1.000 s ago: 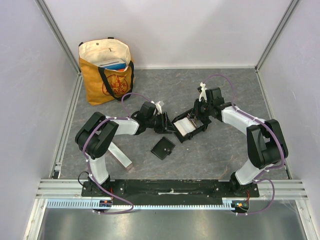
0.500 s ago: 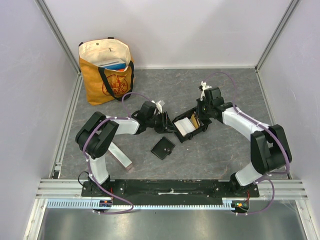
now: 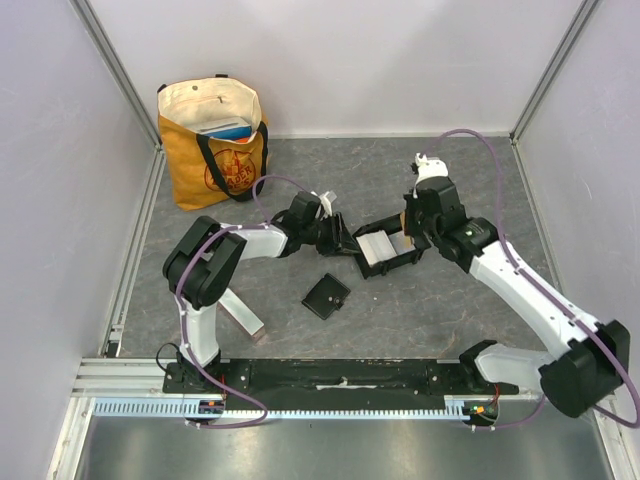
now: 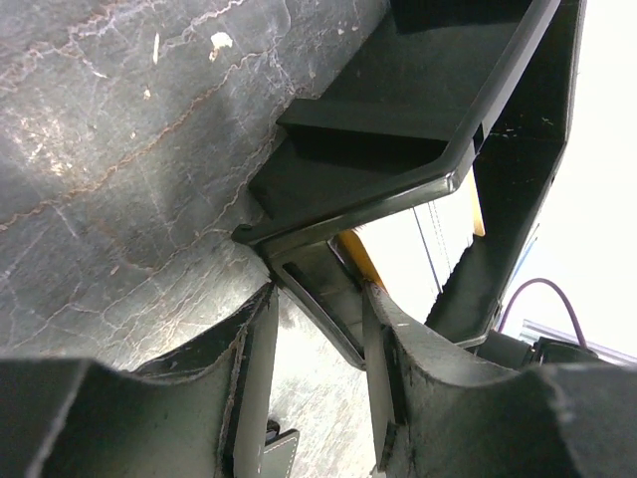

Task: Put the credit cards into the card holder
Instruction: Pick up the credit card from the storage box, then open the card holder at the center of the board.

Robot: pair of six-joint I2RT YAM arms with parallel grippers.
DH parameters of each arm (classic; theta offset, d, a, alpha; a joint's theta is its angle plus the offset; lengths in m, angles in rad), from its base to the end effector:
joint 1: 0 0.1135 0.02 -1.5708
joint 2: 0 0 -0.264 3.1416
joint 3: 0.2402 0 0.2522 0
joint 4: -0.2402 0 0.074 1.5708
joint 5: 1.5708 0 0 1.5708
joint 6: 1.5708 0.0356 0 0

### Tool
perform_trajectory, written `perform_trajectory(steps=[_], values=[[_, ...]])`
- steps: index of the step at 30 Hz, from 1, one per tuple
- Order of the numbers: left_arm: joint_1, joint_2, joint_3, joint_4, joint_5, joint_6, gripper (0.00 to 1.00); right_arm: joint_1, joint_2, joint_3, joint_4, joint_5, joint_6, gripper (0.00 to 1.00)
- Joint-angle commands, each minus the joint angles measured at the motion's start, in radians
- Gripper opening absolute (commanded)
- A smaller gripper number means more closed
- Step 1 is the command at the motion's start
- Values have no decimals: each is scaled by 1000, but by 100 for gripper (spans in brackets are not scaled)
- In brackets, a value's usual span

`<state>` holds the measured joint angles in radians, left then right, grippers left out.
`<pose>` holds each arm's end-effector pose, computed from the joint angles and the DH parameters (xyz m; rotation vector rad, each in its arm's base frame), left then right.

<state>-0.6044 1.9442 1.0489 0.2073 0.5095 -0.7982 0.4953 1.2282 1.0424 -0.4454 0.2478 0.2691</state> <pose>0.3172 -0.2402 0.1389 0.0640 2.5056 -1.2533 0.2424 0.1210 0.3118 -0.1091 2.1816 0.1609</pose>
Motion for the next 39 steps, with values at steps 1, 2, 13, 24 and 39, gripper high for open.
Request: perform_trajectory(steps=[1,2,13,24,39], values=[[-5,-2,45,-2,-8,28,45,40,-102,12,-194,67,47,0],[-5,-17,37,-8,-17,33,46,46,-137,-4,-223,52,67,0],[-5,-260,-124,-75,-152,93,56,129,-349,-275,-326,-21,324,0],[-23,-597,-436,-187,-328,38,55,344,-266,-401,-262,209,567,0],[-130,-1071,-705,-638,-649,-263,42,387,-214,-496,-174,308,670,0]])
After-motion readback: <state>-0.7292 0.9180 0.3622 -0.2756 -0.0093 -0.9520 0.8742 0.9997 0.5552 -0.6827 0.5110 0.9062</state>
